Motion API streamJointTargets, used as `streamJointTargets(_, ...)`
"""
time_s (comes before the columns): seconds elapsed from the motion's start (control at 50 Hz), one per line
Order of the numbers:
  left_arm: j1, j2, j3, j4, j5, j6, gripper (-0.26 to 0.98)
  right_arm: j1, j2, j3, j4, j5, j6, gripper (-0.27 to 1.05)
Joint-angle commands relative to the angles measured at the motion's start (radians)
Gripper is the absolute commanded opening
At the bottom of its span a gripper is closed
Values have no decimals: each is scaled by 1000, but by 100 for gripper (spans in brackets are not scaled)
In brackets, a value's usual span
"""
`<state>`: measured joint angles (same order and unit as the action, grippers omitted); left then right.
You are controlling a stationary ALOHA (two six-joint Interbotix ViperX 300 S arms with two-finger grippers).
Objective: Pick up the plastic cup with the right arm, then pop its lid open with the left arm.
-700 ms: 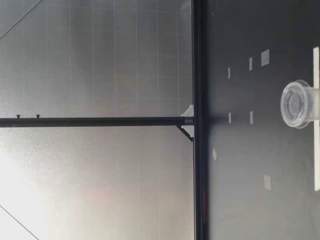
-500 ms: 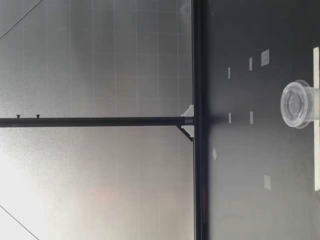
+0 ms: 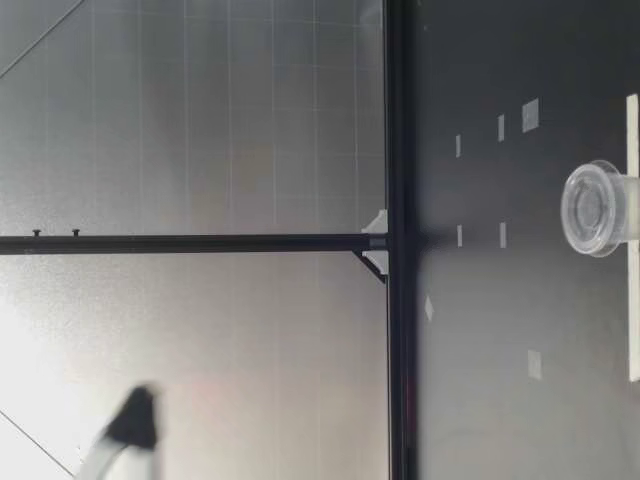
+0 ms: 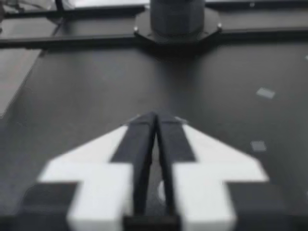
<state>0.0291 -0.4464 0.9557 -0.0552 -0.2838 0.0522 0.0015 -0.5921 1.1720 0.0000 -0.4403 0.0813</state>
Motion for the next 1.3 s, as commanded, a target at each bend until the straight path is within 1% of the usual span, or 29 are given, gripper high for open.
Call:
streamJointTargets(0.0,3,67,-32,-3,-14,-11,-4,-5,61,15,3,-89,41,47)
streamJointTargets(0.06,2,118,-34,-5,-25,-18,-4,-5,110,37,3,-155,84,58)
streamJointTargets(0.12,2,167,-32,-3,-57,-32,-4,-3,158,44,3,-207,121,63)
streamJointTargets(0.2,2,233,-31,-3,-123,-51,-4,-3,242,38,3,-258,169,64)
streamJointTargets(0.34,-8,331,-38,0,-212,-66,-4,-5,410,-8,3,-291,229,65)
streamJointTargets(0.5,-40,431,-71,-2,-229,-69,-4,-3,577,-77,2,-327,267,65)
streamJointTargets(0.62,-57,469,-80,-2,-227,-71,-4,-3,664,-101,2,-353,296,66)
streamJointTargets(0.72,-66,491,-86,0,-232,-81,-4,-2,707,-112,2,-353,316,68)
streamJointTargets(0.9,-66,548,-92,0,-245,-92,-4,0,762,-140,2,-318,331,69)
streamJointTargets(1.04,-64,592,-110,0,-267,-92,-4,0,792,-170,0,-272,331,69)
streamJointTargets(1.28,-66,635,-132,2,-273,-92,-4,0,842,-210,0,-259,330,69)
